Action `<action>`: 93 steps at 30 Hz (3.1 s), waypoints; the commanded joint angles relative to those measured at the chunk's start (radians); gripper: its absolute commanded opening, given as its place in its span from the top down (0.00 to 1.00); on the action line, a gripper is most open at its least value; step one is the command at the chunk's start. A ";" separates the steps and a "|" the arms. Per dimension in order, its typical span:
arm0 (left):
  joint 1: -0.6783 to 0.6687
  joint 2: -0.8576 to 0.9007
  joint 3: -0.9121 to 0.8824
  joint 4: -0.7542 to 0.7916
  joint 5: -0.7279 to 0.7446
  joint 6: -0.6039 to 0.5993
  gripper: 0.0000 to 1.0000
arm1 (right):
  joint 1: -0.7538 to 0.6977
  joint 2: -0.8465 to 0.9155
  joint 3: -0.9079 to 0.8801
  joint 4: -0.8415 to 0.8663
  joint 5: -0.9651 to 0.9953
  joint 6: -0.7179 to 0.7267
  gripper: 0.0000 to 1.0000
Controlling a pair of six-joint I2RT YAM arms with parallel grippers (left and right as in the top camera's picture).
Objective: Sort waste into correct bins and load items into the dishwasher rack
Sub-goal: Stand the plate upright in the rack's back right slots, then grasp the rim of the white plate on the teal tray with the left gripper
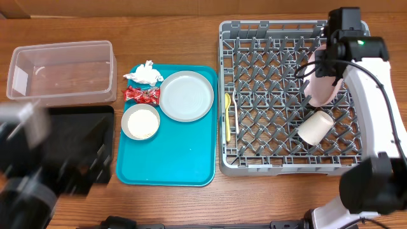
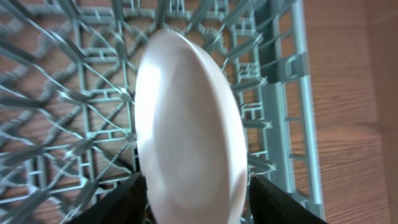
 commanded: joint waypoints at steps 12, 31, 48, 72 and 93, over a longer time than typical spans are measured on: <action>-0.001 -0.063 0.008 -0.026 -0.057 -0.021 0.00 | 0.215 -0.338 0.076 -0.084 -0.631 0.241 0.36; -0.001 0.092 -0.263 -0.071 0.122 -0.114 0.00 | 0.393 -0.353 0.142 -0.115 -0.559 0.327 0.26; -0.117 0.793 -0.474 0.202 0.233 -0.637 0.32 | 0.251 -0.644 0.149 -0.277 -0.414 0.403 0.20; -0.143 1.204 -0.483 0.357 0.179 -0.937 0.65 | 0.251 -0.623 0.145 -0.391 -0.246 0.391 0.12; -0.146 1.001 -0.517 0.233 0.081 -0.935 0.37 | 0.251 -0.622 0.145 -0.398 -0.246 0.391 0.12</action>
